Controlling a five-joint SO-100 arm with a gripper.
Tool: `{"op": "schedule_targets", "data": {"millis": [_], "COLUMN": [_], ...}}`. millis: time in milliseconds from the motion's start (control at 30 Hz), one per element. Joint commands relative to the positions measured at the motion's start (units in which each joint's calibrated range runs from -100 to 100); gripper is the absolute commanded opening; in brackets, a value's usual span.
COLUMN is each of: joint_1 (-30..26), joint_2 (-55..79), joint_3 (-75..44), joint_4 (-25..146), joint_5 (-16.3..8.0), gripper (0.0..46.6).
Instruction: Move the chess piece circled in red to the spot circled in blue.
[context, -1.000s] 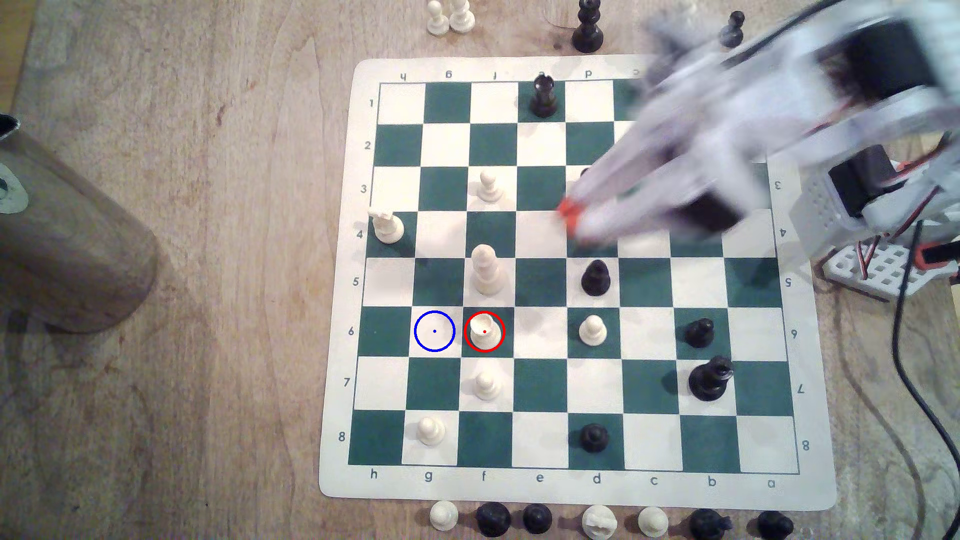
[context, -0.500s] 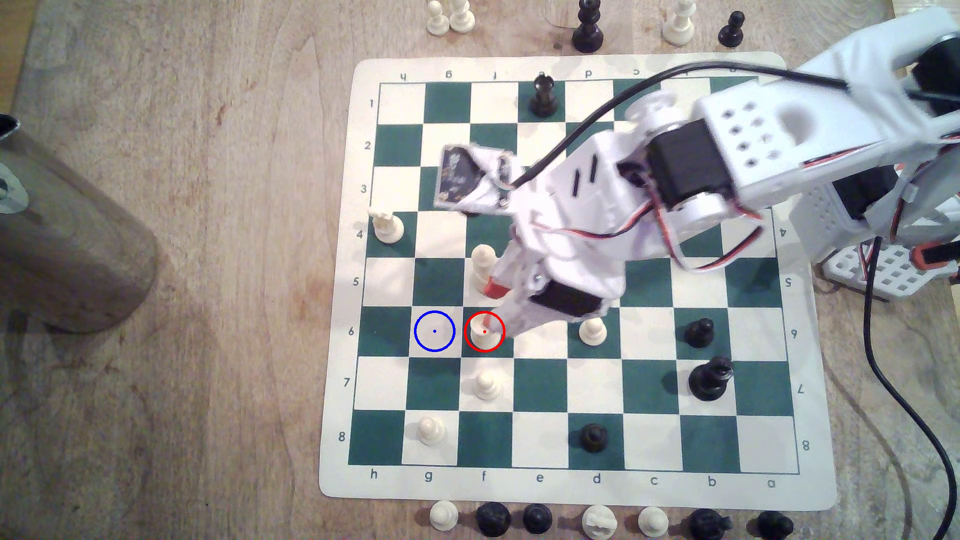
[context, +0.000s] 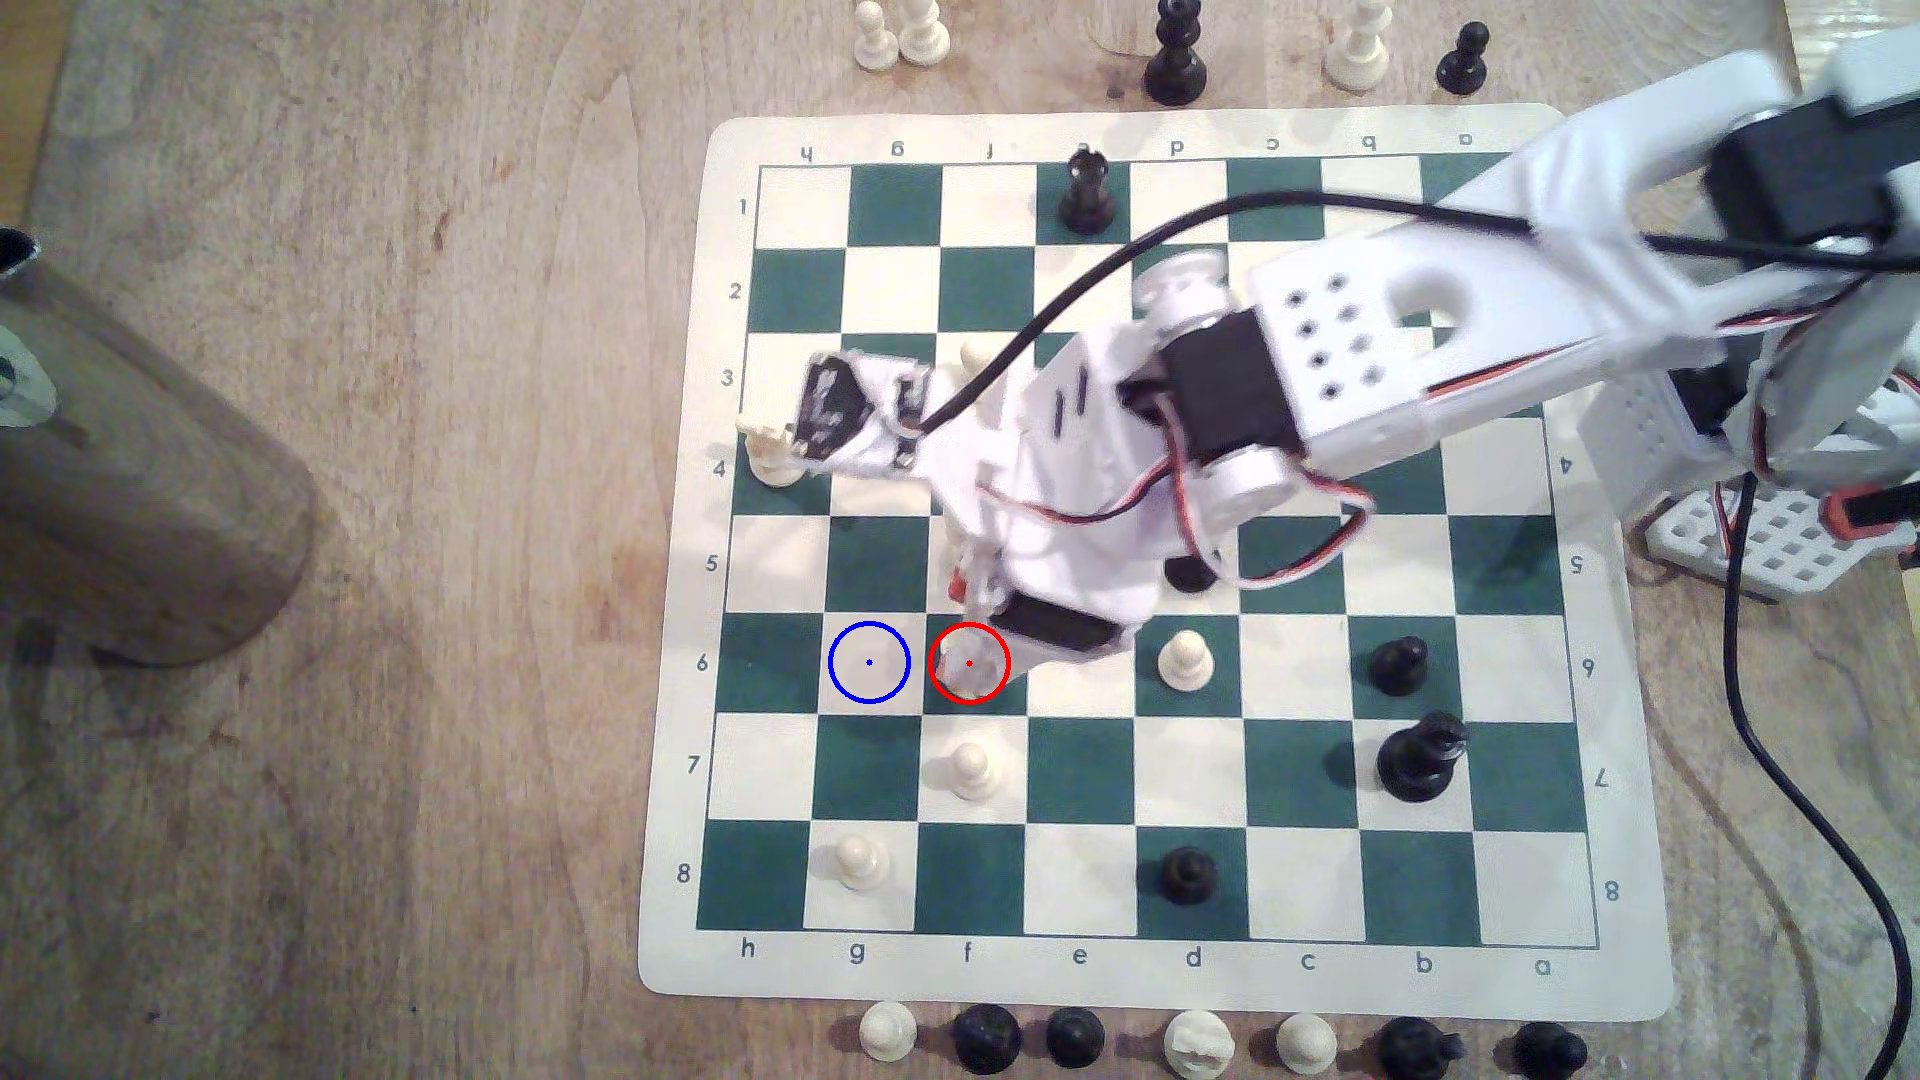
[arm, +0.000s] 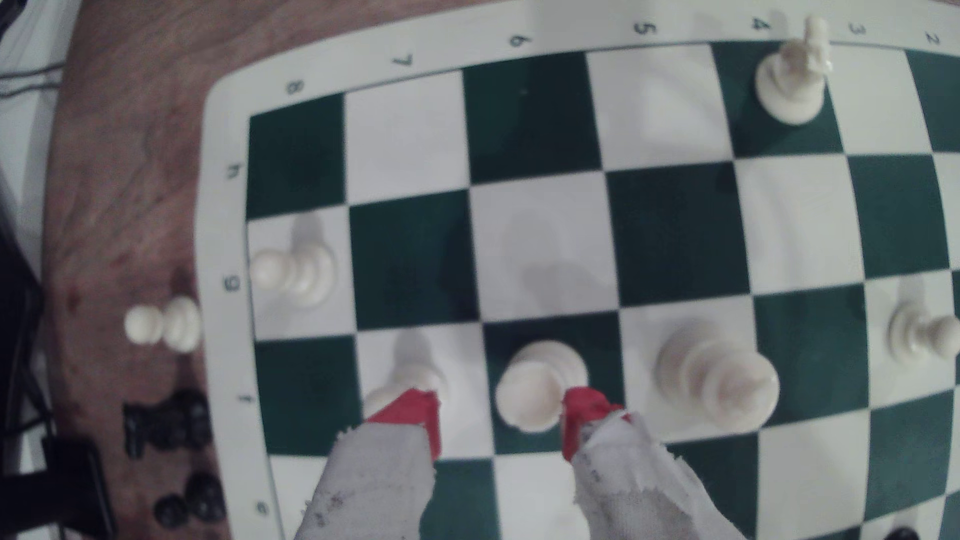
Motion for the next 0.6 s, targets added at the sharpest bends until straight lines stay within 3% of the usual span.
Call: {"op": "schedule_targets", "data": {"millis": [0, 567], "joint_1": [0.3, 1.3], "joint_2": [0.1, 6.5], "joint_3": [-6.6, -8.3], "joint_4": [-0.5, -1.6], "joint_5": [-0.1, 0.1], "gripper": [12.6, 14.8]}}
